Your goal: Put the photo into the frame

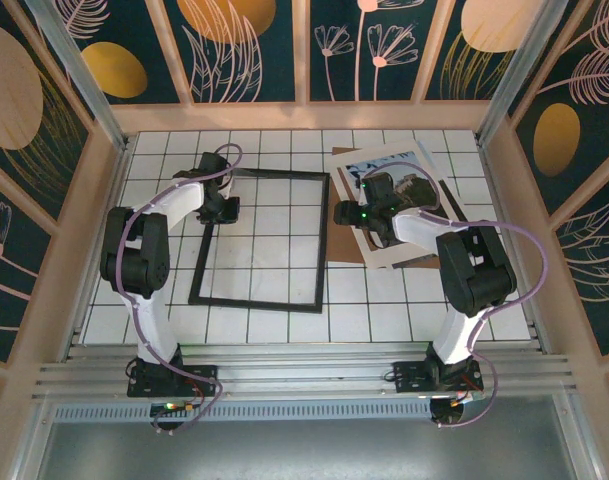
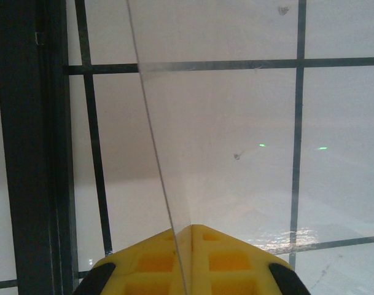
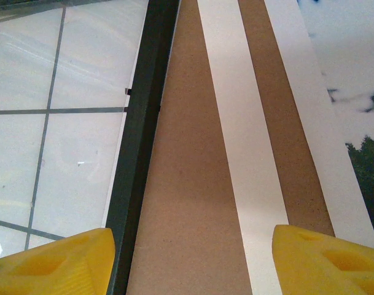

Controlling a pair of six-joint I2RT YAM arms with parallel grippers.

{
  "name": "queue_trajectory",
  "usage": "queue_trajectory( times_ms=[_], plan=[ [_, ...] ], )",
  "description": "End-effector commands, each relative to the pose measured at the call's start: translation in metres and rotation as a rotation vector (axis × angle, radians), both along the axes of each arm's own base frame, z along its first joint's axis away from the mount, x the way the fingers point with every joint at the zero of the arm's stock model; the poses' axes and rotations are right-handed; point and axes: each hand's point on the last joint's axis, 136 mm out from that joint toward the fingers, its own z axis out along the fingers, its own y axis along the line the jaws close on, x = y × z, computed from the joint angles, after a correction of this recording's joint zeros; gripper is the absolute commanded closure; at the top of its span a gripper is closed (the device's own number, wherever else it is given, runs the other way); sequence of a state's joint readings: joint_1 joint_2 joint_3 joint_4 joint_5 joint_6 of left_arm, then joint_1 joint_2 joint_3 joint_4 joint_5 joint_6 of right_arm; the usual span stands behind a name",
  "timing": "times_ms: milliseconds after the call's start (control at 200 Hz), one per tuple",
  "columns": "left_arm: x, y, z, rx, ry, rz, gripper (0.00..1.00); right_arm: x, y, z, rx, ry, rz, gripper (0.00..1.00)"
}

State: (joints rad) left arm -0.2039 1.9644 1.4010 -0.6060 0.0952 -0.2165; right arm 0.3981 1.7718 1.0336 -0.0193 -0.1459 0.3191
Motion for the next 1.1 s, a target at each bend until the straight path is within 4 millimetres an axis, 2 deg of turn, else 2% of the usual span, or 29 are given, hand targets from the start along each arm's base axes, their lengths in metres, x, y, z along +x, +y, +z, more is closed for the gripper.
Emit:
queue_trajectory(
  times_ms=[0, 1096],
  plan=[
    [-0.0032, 0.0054, 0.0047, 0.025, 0.003, 0.001, 1.00, 0.0067, -0.0050, 0.0171, -0.014, -0.048, -0.010, 0.31],
    [-0.0096, 0.0083, 0.0045, 0.029, 0.014, 0.022, 1.00, 0.0060, -0.0042, 0.0109, -0.014, -0.036, -0.008, 0.31]
  ],
)
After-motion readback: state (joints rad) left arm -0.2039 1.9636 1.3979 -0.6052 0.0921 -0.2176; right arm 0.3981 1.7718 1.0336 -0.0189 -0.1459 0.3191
